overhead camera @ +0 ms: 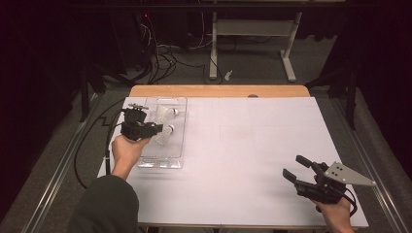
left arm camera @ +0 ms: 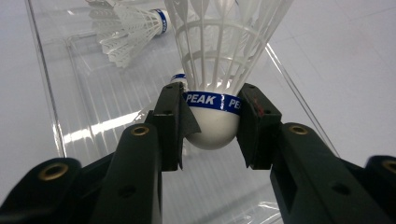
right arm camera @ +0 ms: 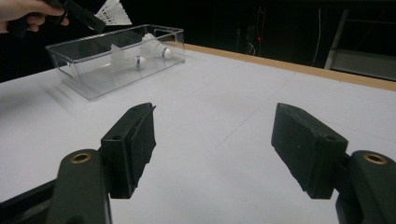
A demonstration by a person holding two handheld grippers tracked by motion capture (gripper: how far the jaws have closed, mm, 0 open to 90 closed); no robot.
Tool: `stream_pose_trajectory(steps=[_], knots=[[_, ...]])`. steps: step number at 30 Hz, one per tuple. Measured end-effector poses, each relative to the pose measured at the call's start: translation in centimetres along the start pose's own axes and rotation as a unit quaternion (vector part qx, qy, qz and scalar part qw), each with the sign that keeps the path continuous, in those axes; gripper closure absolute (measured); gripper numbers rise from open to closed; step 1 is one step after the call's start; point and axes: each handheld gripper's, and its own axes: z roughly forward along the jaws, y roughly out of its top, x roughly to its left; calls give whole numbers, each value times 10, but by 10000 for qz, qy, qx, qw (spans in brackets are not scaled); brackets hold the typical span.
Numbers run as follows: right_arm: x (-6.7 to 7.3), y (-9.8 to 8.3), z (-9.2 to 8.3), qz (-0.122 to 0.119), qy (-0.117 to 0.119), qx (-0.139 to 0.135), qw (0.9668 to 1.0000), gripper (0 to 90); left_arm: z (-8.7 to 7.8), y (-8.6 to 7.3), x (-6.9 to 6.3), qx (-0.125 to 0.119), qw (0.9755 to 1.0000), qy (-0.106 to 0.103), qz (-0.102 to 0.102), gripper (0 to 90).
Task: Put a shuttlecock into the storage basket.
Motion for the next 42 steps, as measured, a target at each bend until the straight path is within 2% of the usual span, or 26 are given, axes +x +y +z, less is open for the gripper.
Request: stream_pose_trajectory(steps=[10, 14, 18, 22, 26, 33, 42], knots=[[-1, 0, -1, -28, -30, 28, 10000, 308, 12, 5, 8, 159, 9996, 148, -185, 644], [-2, -1, -2, -3, -45, 12, 10000, 308, 18, 5, 11, 250, 9991, 269, -225, 644], [-2, -1, -2, -33, -74, 25, 10000, 305, 23, 5, 9, 305, 9987, 380, -126, 632], [-3, -1, -2, -25, -86, 26, 10000, 303, 24, 4, 5, 249, 9987, 436, 14, 507], [-3, -2, -3, -8, -105, 13, 9999, 303, 20, 3, 3, 250, 9984, 494, 93, 433], [-3, -1, -3, -20, -107, 22, 9999, 303, 11, 2, -1, 145, 9989, 418, 134, 361], [-3, -2, -2, -11, -116, 37, 9999, 304, 1, -1, -5, -4, 9992, 330, 206, 331]])
